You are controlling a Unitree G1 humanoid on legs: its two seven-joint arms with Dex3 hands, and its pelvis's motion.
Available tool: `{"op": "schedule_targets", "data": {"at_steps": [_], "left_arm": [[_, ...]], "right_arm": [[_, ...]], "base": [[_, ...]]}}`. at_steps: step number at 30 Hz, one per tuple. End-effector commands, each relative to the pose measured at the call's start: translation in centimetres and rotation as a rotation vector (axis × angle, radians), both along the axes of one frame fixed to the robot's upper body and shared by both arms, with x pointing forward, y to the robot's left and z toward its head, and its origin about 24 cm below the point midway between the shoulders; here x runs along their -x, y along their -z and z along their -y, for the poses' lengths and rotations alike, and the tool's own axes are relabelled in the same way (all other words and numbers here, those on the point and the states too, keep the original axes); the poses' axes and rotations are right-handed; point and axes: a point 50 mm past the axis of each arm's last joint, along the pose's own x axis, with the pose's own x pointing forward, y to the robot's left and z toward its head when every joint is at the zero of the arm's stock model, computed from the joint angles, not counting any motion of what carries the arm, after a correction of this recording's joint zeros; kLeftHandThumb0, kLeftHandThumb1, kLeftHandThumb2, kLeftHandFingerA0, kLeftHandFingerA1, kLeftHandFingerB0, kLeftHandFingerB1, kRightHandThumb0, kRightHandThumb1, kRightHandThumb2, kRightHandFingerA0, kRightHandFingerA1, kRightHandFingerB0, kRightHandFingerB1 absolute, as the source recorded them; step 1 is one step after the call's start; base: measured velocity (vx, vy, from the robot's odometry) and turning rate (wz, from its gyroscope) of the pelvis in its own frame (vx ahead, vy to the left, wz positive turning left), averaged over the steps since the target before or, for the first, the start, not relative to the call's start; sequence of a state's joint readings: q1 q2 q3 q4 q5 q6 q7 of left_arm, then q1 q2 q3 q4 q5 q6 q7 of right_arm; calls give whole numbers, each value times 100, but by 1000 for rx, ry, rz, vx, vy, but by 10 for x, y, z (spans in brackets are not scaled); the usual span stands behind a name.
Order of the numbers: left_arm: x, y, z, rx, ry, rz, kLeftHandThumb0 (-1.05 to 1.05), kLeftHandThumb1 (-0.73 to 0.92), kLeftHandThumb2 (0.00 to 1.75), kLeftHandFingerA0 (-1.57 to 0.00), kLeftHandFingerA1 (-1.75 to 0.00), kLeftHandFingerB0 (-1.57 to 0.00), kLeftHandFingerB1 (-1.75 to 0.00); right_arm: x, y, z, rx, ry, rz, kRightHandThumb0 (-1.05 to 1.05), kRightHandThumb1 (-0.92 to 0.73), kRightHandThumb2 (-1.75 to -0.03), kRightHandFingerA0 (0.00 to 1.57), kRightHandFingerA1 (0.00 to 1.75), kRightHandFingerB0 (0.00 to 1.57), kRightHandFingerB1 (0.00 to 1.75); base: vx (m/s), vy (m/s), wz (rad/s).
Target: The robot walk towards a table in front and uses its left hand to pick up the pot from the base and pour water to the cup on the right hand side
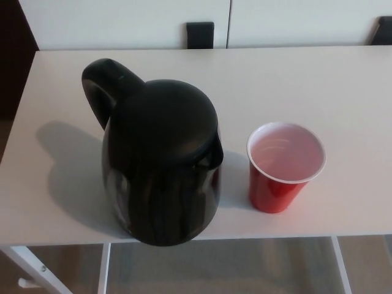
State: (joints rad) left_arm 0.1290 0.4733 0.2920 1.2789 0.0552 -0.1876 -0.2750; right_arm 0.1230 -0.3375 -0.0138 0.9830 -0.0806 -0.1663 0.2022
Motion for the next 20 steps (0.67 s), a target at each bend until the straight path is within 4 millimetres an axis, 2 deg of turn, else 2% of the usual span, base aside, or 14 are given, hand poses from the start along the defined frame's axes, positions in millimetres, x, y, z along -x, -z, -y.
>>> {"op": "schedule_targets", "data": {"at_steps": [1,2,5,7,8,10,11,14,15,18,19,20], "left_arm": [[-21,10,18,27,145,-32,-48,80,64,-32,-34,-27,-31],[-40,16,33,71,173,7,-47,81,64,-31,-34,-25,-30],[-49,18,40,89,186,22,-47,81,64,-31,-34,-25,-30],[-66,21,54,109,240,47,-47,81,65,-27,-35,-23,-30],[-66,21,54,109,240,46,-47,81,65,-27,-35,-23,-30],[-81,25,79,200,235,145,-46,80,65,-25,-35,-20,-30],[-82,26,85,229,220,173,-26,61,109,-9,-51,-8,-50],[-78,29,93,269,163,209,-25,63,111,-9,-52,-8,-51],[-72,32,95,283,118,219,-25,63,111,-9,-52,-8,-51],[-71,33,96,287,108,223,-25,63,111,-9,-52,-8,-51],[-66,34,96,268,138,198,-42,83,65,-25,-38,-19,-31],[-66,34,96,266,141,195,-42,83,65,-25,-38,-19,-31]], "right_arm": [[7,0,5,45,23,28,-36,-75,-61,58,60,42,43],[13,2,3,26,45,28,-36,-75,-60,52,70,39,44],[15,3,3,19,55,30,-36,-75,-60,52,70,39,44],[11,3,3,35,52,33,-37,-73,-61,52,73,37,45],[11,3,3,36,52,33,-37,-73,-61,52,73,37,45],[8,4,0,6,59,42,-38,-74,-61,50,70,35,43],[7,4,-1,4,57,46,-39,-74,-61,52,68,36,43],[7,4,-3,-2,47,61,-40,-75,-61,53,70,36,44],[8,3,-4,-13,41,75,-40,-75,-61,53,70,36,44],[8,3,-4,-16,39,79,-40,-75,-61,53,70,36,44],[5,0,0,-8,48,91,-41,-74,-61,54,68,37,43],[5,-1,1,-8,49,93,-41,-74,-61,54,68,37,43]], "base": [[0,0,0],[0,0,0],[0,0,0],[0,0,0],[0,0,0],[0,0,0],[0,0,0],[0,0,0],[0,0,0],[0,0,0],[0,0,0],[0,0,0]]}}
